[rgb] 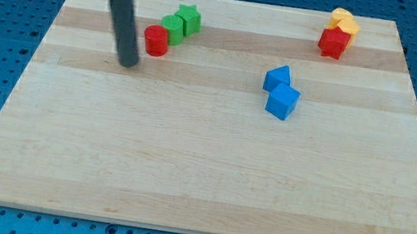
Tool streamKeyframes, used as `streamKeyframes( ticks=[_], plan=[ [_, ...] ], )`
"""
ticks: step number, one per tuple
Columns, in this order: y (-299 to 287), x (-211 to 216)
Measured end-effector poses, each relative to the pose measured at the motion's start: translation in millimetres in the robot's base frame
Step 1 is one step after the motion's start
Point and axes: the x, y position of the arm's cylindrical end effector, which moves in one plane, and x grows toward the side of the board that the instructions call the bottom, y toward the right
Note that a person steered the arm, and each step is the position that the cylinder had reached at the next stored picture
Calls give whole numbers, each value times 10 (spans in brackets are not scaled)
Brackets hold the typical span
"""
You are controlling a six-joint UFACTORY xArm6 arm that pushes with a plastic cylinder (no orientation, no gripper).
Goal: Slide the red circle to the top of the blue triangle
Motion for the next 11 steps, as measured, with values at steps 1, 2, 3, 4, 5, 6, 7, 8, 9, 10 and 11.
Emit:
streamKeyframes(
  ticks=[1,2,3,4,5,6,7,8,9,10,11],
  plan=[
    [-144,-307],
    [109,-493],
    [541,-493],
    [978,-491],
    [961,-273],
    [1013,-193],
    [1259,-194],
    [1710,-328],
    [2148,-391],
    [2354,-383],
    [2547,-383]
  ],
)
